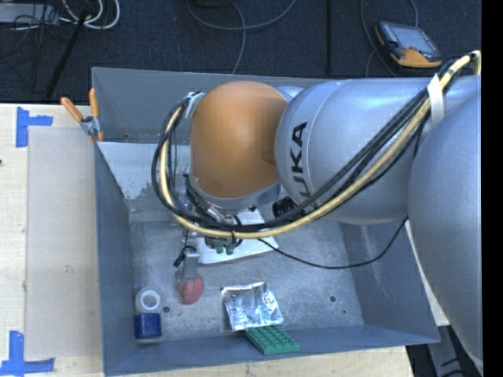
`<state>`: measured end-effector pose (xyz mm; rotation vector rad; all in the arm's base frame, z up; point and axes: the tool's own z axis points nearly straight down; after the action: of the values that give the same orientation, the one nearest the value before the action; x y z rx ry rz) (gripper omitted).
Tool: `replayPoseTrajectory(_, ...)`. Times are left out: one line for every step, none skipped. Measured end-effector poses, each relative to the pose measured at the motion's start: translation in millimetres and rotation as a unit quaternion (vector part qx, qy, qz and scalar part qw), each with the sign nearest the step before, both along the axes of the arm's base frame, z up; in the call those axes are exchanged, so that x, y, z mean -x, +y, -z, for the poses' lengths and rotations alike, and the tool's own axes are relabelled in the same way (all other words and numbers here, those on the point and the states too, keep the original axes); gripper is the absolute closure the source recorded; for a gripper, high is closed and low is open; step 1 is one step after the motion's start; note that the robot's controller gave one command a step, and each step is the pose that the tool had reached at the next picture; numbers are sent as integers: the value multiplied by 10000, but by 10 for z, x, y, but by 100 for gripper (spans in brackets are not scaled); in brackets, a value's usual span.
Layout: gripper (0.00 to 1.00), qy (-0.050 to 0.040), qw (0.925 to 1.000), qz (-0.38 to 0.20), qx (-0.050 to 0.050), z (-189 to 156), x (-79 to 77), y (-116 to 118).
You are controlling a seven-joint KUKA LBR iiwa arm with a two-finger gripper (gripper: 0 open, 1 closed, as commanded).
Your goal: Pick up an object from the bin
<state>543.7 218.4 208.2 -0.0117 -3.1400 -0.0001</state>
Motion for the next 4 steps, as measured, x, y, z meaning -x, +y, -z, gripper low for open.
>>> replayPoseTrajectory(0,-19,9972,742,-3,17,-592,13)
replayPoseTrajectory(0,-65,9952,972,-51,1302,-257,-555)
replayPoseTrajectory(0,-70,9973,735,-42,1328,-254,-540)
replayPoseTrajectory(0,-39,10000,72,-29,1339,-179,-538)
